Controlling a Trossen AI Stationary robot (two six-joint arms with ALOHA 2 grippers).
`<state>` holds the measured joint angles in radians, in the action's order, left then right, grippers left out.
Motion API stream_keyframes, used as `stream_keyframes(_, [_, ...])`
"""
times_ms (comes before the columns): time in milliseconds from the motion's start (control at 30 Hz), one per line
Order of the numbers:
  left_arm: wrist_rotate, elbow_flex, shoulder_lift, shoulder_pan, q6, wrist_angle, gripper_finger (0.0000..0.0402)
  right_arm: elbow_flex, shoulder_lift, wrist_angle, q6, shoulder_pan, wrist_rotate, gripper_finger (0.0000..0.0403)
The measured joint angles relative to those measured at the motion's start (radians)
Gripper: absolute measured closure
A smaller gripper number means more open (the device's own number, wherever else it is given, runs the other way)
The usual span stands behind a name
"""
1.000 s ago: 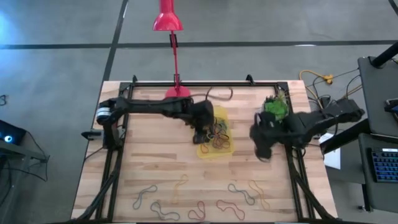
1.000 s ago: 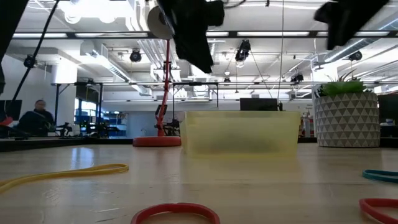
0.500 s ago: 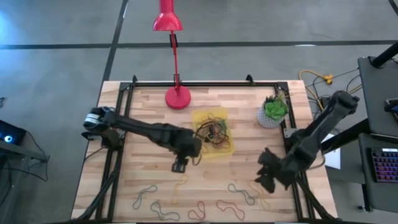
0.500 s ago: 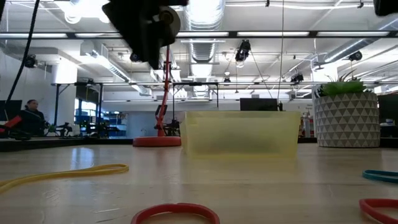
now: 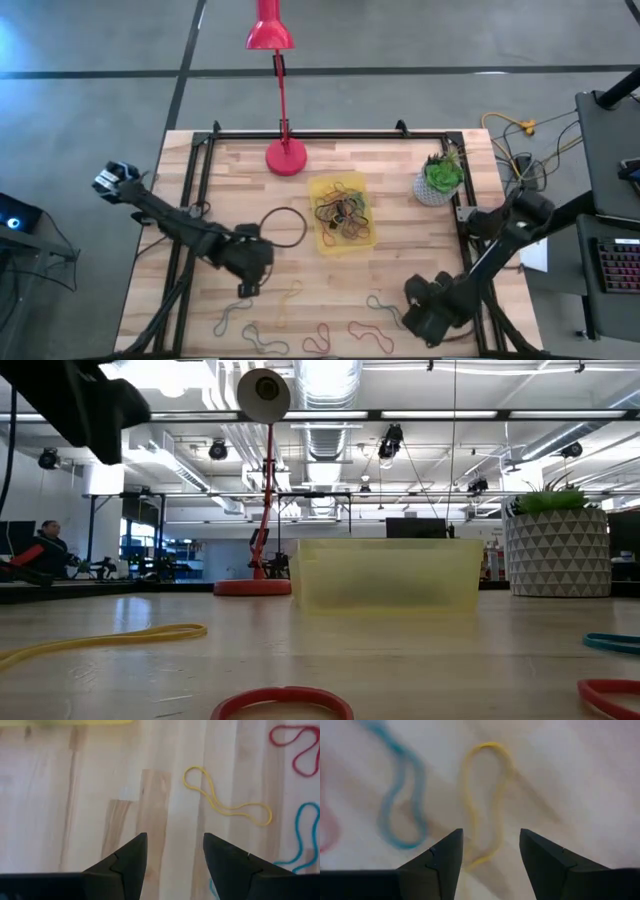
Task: Pick and place rubber bands into bin
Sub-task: Put the yellow rubber band into the yellow bin
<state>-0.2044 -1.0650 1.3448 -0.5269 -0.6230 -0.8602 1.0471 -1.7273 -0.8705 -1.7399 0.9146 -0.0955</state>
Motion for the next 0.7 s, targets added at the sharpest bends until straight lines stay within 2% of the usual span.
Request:
stream_keyframes(167, [-0.043, 0.038, -0.055, -0.044, -0.061, 0.048, 0.0224, 0.151, -0.128, -0.241, -0.039, -0.012, 0.003, 0.022])
stream_keyframes(433, [-0.037, 0.031, -0.066, -0.045, -0.053, 0.052, 0.0224, 0.2, -0.223, -0.162, 0.064, -0.054, 0.079, 0.022])
stream_keyframes(700, [0.025, 0.025, -0.067, -0.044, -0.052, 0.058, 0.0224, 0.129, -0.191, -0.159, 0.037, -0.062, 0.067, 0.022])
